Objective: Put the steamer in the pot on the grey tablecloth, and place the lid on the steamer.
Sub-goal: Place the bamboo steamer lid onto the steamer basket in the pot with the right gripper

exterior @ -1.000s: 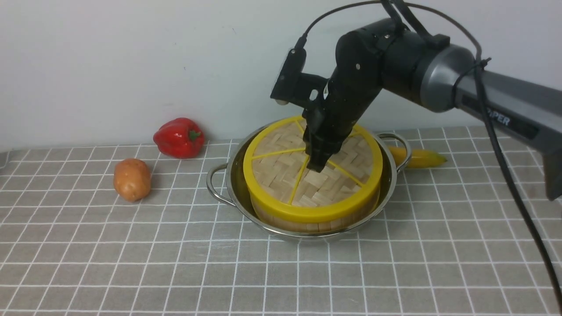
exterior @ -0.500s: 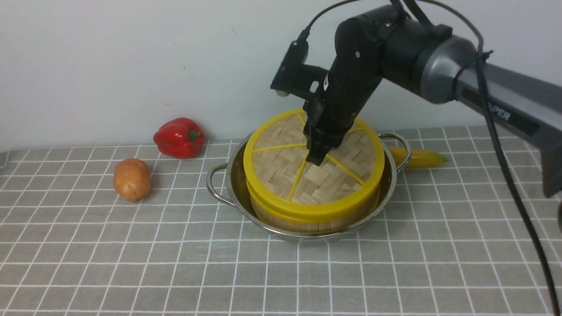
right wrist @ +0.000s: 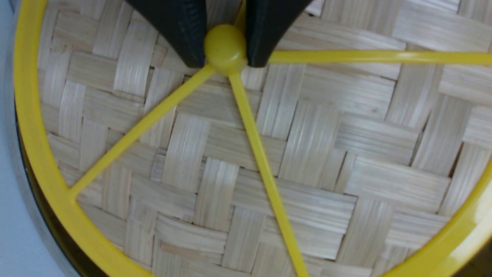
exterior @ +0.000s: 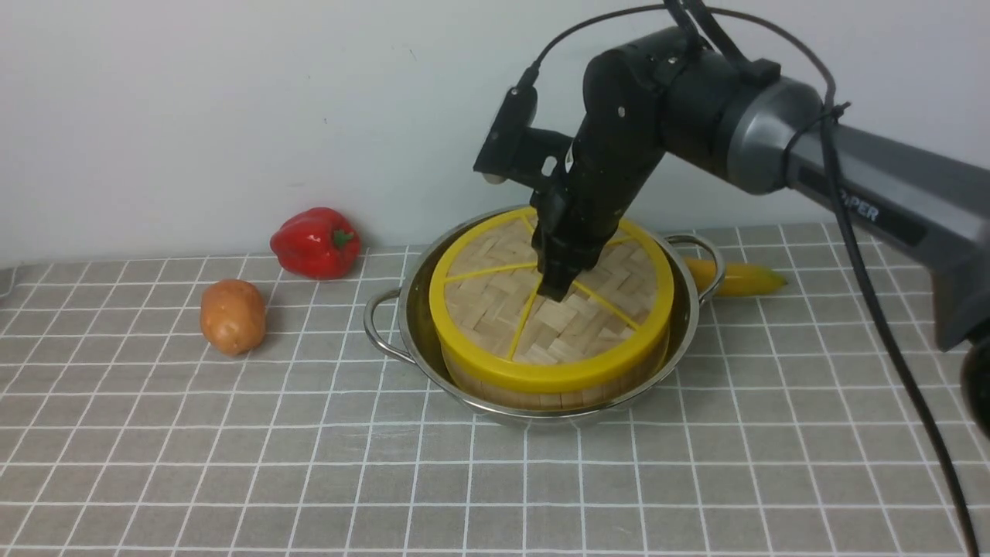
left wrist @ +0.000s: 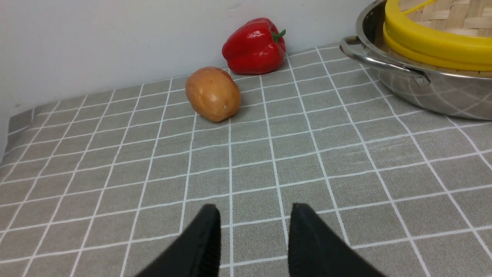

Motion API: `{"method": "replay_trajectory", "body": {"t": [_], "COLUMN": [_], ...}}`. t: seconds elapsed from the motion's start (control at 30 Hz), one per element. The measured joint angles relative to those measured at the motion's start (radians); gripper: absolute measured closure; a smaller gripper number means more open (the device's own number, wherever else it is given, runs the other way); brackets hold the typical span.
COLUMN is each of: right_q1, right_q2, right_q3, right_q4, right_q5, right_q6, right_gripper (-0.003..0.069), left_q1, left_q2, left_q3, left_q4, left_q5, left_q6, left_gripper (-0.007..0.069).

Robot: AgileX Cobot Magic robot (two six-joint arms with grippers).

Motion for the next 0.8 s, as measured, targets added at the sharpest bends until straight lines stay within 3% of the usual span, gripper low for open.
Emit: {"method": "replay_trajectory", "body": {"t": [0.8], "right_q1": [0.000], "right_q2": [0.010], "right_q3": [-0.111], "right_q4": [0.024], "right_q5": [0.117], "right_q6": [-0.045], "right_gripper": [0.0512], "left_q1": [0.000], "left_q2": [0.000], "left_q3": [0.000], "left_q4": [0.000], "left_q5": [0.000], "left_q6": [0.000], "left_gripper": [0.0382]}}
